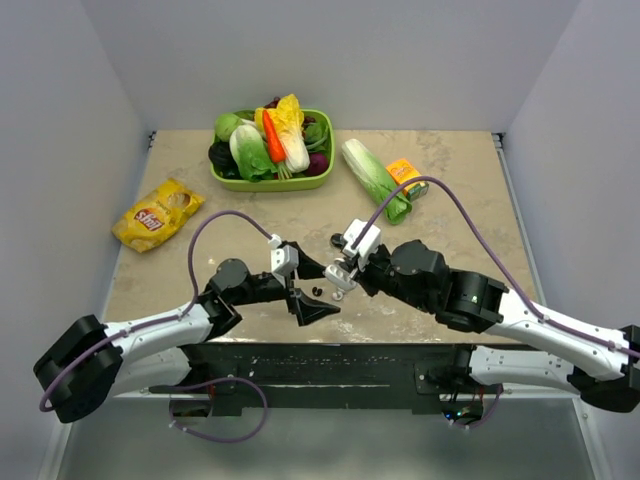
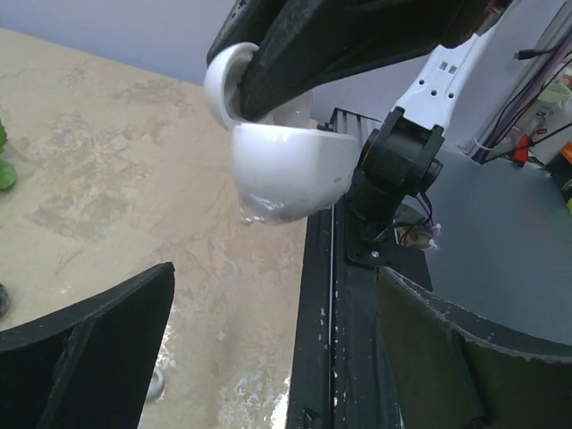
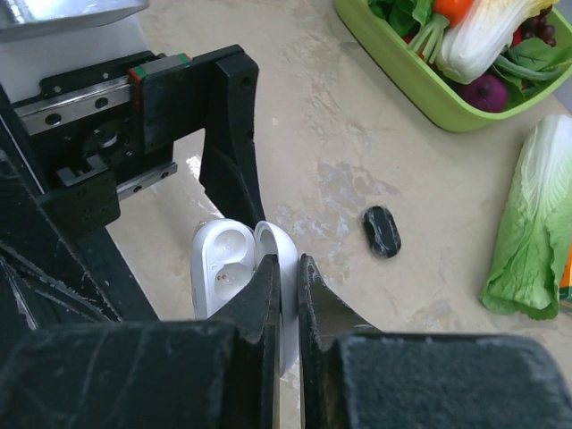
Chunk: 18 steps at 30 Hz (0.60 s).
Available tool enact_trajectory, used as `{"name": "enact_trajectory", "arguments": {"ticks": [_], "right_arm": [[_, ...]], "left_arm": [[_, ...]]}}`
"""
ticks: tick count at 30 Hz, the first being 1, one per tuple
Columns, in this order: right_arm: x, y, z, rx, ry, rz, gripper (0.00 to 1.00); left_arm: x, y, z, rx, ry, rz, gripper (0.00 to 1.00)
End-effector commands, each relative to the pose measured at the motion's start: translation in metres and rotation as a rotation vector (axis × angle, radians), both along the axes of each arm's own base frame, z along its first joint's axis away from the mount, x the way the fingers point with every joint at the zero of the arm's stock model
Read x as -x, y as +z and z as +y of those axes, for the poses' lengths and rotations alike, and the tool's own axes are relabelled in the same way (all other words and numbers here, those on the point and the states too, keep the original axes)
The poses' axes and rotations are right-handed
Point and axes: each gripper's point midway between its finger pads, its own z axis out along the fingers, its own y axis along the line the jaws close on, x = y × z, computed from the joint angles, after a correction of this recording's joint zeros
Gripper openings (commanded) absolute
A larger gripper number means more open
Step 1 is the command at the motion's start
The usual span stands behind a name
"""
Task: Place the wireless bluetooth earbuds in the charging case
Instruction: Adjust the charging case.
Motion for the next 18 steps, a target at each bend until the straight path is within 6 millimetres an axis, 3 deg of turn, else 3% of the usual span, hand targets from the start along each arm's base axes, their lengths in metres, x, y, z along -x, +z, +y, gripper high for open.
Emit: {"name": "enact_trajectory", "arguments": {"ticks": [1, 5, 13, 18], "right_arm": [[-0.001, 0.002, -0.003, 0.040, -0.040, -0.063, 0.00], [-0.001, -0.004, -0.001, 0.058, -0.050, -0.062, 0.00], [-0.002, -0.009, 0.002, 0.068, -0.063, -0.060, 0.00], [0.000, -0.010, 0.005, 0.062, -0.050, -0.053, 0.00]], "left_arm": [[0.003, 0.034, -0.009, 0.092, -0.073, -0.055, 0.95], [-0.002, 0.035, -0.015, 0.095, -0.080, -0.052, 0.90], [-0.007, 0.047, -0.015, 0.145, -0.066, -0.068, 0.90], [-0.007, 0.049, -0.018, 0.156, -0.081, -0.069, 0.76]]}}
